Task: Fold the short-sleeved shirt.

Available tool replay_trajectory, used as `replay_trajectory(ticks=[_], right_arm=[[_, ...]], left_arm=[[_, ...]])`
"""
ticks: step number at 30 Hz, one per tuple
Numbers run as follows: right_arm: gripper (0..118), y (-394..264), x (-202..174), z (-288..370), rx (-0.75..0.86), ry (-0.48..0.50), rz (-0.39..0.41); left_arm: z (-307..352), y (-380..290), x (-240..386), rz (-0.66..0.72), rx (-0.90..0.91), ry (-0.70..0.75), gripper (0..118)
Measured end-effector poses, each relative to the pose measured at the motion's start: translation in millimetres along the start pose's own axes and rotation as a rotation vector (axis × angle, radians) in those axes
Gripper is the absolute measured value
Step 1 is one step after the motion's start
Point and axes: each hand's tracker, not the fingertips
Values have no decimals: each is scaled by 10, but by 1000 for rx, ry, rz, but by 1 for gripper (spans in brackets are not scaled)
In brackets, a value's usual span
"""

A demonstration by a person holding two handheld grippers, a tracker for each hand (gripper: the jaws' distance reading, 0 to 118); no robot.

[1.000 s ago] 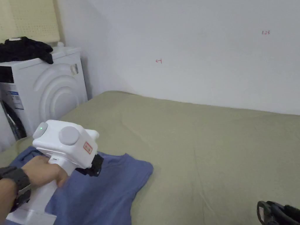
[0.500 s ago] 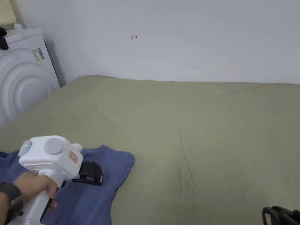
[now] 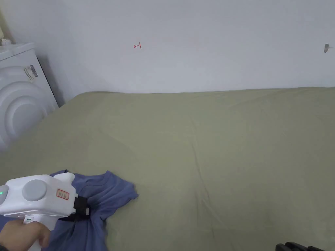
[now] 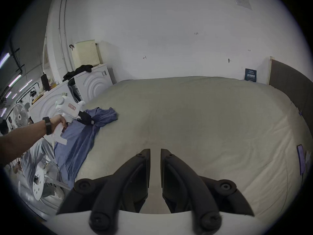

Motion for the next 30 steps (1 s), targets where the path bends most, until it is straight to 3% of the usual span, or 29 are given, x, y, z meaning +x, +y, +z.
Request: replay_trajectory(ticks=[6,12,20,27,30], right_arm=[[17,-11,40,59,4,8,-16],[17,20,160,189,21,0,-64],[17,162,562,740,125,-99,-137],[17,276,1019,1349,226,-259,-146],[17,263,1218,1521,253,-330,-170]], left_arm=[[335,74,338,-95,114,-66,4],[589,428,1254,-246,145,-199,4],[619,802,3500,-499,202,-437,4],[400,312,5533,-720,65,-766,4],[112,-115,6075,-784,-29,-772,4]])
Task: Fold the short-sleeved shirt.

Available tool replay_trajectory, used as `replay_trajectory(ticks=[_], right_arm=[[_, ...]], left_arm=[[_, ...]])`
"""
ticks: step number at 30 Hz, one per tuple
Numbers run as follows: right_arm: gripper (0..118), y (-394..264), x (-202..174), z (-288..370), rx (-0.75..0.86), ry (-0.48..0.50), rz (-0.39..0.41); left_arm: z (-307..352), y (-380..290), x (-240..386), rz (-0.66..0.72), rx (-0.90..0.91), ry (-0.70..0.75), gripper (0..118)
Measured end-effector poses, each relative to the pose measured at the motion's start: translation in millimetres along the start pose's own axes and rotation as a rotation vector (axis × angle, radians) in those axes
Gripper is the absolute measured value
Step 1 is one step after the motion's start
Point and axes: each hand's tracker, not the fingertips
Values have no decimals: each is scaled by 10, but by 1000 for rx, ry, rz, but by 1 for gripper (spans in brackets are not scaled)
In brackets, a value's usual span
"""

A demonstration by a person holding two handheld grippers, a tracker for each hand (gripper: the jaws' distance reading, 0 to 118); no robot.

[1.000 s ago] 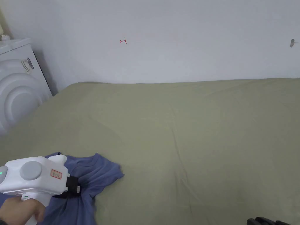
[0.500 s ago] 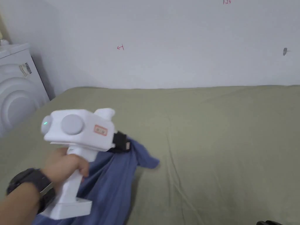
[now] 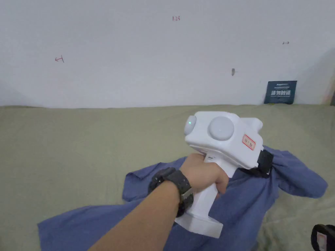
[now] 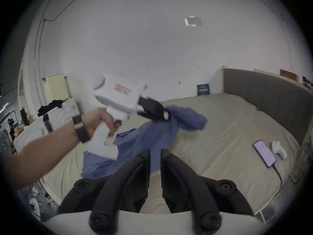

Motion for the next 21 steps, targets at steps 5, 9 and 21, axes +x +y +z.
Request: replay_trajectory(ticks=[5,9,21], right_arm=[[17,-33,250,15,-8,-59,-18],[17,-110,288,-55,-27,-58,-16],[17,97,22,-518,-72,30,85]], left_arm=[[-731,-317,173,-30,-104,75,36],[-469,-429,44,125,-43,57,99],[2798,-2092,222,223,462,826,0]])
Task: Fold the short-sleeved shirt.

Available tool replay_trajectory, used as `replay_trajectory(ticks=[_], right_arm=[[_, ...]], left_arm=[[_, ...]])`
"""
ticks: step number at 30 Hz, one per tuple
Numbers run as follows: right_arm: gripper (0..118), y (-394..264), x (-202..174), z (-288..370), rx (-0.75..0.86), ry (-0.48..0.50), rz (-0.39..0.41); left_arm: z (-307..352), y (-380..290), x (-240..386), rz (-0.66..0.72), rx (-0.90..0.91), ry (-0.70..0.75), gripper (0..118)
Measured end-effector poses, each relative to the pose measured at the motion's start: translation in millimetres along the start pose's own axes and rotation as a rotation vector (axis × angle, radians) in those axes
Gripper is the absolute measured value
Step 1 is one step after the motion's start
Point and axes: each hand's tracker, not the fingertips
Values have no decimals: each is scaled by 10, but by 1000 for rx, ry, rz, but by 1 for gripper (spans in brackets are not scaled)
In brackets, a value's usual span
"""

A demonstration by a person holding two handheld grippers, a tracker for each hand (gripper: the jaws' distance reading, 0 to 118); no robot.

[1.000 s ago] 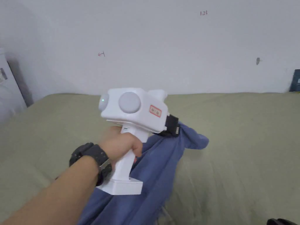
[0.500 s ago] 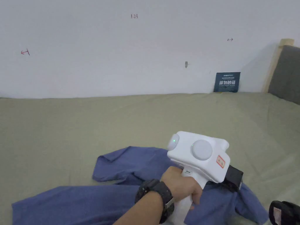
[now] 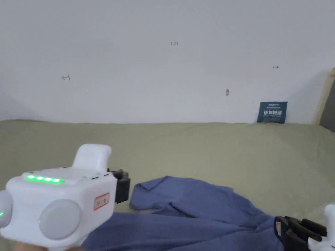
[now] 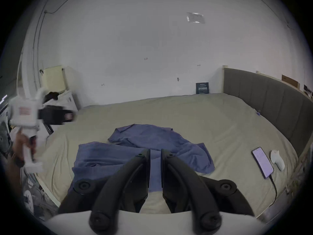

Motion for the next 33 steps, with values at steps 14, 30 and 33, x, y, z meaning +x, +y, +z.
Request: replay_trajectory(ticks=[14,30,33], right_arm=[[17,-309,-253,-6,-34,39,57],[19,-362,280,-439,-129,-30,-27],[19,-373,488,-439,-143,-63,-73]], left_arm=[[570,-1278,-446,141,-167,217,0],[-2248,-624,-1544,176,-574,127,118],[-2538,-803,-1536,214,-671,110,114]])
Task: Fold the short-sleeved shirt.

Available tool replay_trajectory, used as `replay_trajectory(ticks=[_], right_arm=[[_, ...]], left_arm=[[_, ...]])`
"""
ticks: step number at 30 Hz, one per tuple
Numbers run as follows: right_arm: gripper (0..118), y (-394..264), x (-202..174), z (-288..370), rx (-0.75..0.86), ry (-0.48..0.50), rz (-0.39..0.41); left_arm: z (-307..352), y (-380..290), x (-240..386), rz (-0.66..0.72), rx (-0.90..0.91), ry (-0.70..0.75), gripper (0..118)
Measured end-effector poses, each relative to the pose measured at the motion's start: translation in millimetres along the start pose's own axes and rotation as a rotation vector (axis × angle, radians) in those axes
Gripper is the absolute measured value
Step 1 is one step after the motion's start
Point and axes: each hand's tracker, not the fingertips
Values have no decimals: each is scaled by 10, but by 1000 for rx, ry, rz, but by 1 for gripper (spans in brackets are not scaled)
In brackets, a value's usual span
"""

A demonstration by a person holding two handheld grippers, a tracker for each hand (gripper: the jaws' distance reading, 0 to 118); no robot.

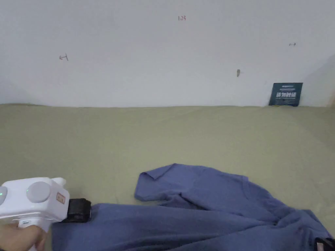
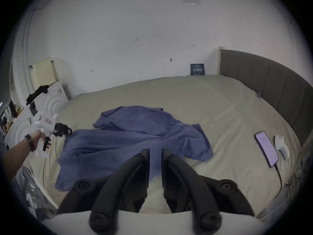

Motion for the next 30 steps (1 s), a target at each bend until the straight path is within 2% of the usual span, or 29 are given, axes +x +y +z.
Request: replay_trajectory(ticks=[1,3,5,6,7,9,10,11,12,13,14,17,18,20,21,22,23,24,26,27,30], right_arm=[[19,13,73,-5,2,-5,-21],[19,60,271,-40,1,-24,-107],[19,134,479,-146,-28,-53,-214],[19,172,593,-240,-51,-59,-249],[32,201,702,-351,-73,-62,-280],[84,244,851,-626,-134,-42,-311],[96,246,924,-747,-139,-2,-336],[96,247,1002,-889,-156,15,-392],[96,238,1061,-1023,-196,31,-473],[96,219,1121,-1164,-243,64,-555],[96,194,1163,-1288,-276,44,-643],[96,152,1191,-1600,-330,40,-769],[96,164,1175,-1692,-344,41,-774],[95,224,1102,-1813,-364,1,-730],[87,254,1041,-1833,-385,-40,-689],[54,285,994,-1851,-397,-54,-633],[12,326,930,-1849,-404,-77,-550],[7,344,858,-1838,-409,-100,-486],[7,359,763,-1751,-377,-97,-438],[7,387,711,-1721,-361,-107,-381],[7,484,602,-1570,-292,-97,-312]], left_arm=[[-60,-10,37,-15,0,15,107],[-130,-70,137,-73,-24,59,107],[147,-274,301,-54,23,59,106],[202,-320,334,-54,27,51,102],[287,-350,360,-93,80,59,93],[272,-195,200,-167,110,40,68],[310,-196,190,-177,117,48,43],[331,-182,152,-196,113,2,10],[293,-228,193,-182,108,-71,3],[282,-231,186,-177,104,-50,3],[258,-232,192,-182,100,-29,3],[238,-297,233,-200,115,-23,3],[247,-288,210,-186,122,-30,3],[259,-339,196,-160,119,-63,3],[253,-343,172,-150,120,-76,3],[245,-345,150,-143,118,-86,3],[242,-340,122,-137,122,-93,3],[252,-379,133,-123,125,-107,3],[260,-374,88,-94,130,-135,3],[271,-370,74,-91,132,-139,3],[371,-394,76,-90,156,-159,3]])
